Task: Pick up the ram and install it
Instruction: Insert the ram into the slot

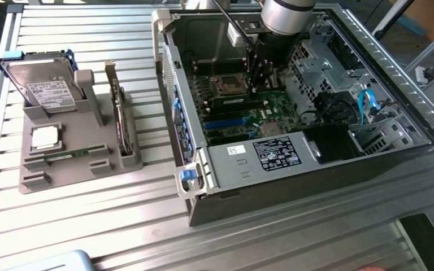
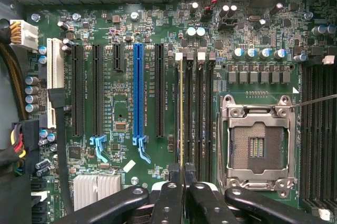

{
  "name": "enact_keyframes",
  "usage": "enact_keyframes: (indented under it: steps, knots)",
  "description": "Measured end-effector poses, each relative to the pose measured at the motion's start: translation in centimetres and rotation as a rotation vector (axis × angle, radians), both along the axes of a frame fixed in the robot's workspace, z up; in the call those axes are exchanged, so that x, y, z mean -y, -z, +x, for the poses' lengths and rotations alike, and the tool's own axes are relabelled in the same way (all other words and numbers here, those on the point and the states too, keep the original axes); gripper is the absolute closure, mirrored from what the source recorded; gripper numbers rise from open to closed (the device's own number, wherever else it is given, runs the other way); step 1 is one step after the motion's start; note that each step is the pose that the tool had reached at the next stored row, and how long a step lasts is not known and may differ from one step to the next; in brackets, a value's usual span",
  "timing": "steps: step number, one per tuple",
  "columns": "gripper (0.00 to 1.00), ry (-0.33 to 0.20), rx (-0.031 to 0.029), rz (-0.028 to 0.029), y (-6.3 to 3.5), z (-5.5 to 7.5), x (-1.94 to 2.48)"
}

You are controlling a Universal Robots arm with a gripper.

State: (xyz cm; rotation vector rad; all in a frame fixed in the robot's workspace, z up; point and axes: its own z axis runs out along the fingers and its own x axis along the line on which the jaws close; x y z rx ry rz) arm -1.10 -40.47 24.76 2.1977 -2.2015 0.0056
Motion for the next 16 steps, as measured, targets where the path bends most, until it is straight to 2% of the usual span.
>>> enact_keyframes:
  steps: [16]
  knots:
    - [0.88,0.000,0.0000,0.0003,0.46,-0.04,0.00]
